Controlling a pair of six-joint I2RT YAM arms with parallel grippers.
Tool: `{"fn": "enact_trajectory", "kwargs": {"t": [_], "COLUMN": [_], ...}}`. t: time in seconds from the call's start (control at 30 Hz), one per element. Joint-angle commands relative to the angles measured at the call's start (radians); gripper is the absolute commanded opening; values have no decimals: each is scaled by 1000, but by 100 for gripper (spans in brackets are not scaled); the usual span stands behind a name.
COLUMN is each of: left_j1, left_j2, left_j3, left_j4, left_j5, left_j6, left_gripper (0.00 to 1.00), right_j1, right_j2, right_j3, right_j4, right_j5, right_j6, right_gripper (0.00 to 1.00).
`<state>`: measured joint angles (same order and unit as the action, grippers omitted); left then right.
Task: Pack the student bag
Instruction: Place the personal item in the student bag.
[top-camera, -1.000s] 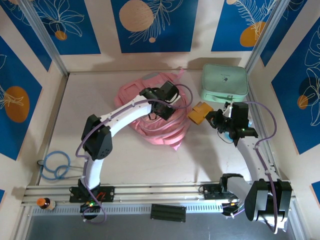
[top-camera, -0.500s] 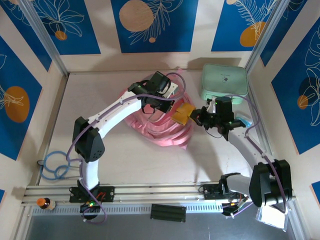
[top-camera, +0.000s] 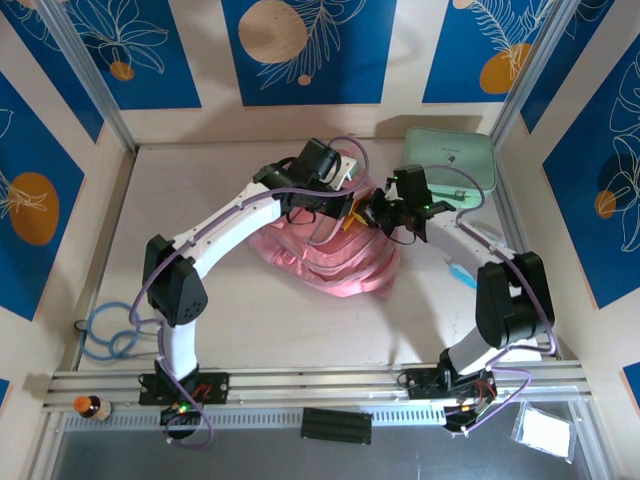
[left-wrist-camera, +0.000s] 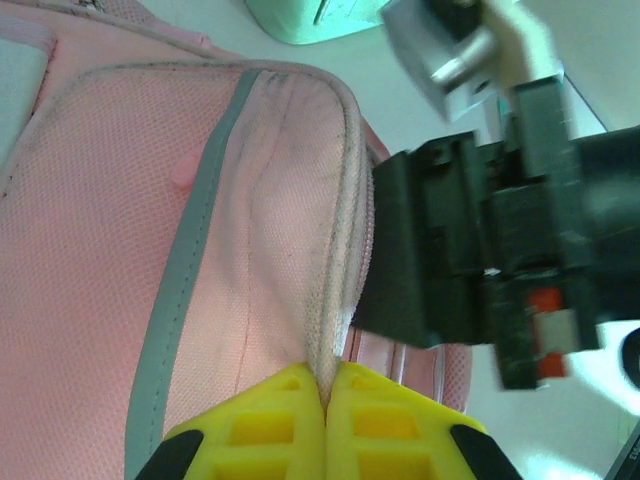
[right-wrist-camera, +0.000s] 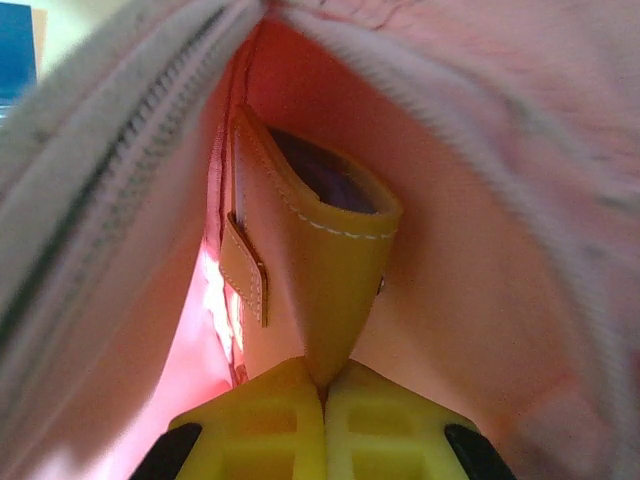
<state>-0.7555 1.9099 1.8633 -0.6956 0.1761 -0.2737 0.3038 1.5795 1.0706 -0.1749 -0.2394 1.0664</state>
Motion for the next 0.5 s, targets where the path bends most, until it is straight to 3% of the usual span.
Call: {"fn": "enact_trajectory", "kwargs": {"t": [0.0,0.2,0.47], "left_j1": [6,24,31], "left_j2": [-80,-104,-109], "left_j3": [16,-26,-98], "left_j4": [128,157,173], "left_j5": [8,-18,19], "left_j6": [-50,-79,-101], "left_gripper": [0,0,1], "right_j1": [8,-23,-129], "right_j2": [66,25,-173], "right_j3": [45,-1,-196], "right_j4": [43,127,128], "right_j5": [-42,-113,-184], "right_j6": [80,149,124], "right_gripper": [8,33,40]}}
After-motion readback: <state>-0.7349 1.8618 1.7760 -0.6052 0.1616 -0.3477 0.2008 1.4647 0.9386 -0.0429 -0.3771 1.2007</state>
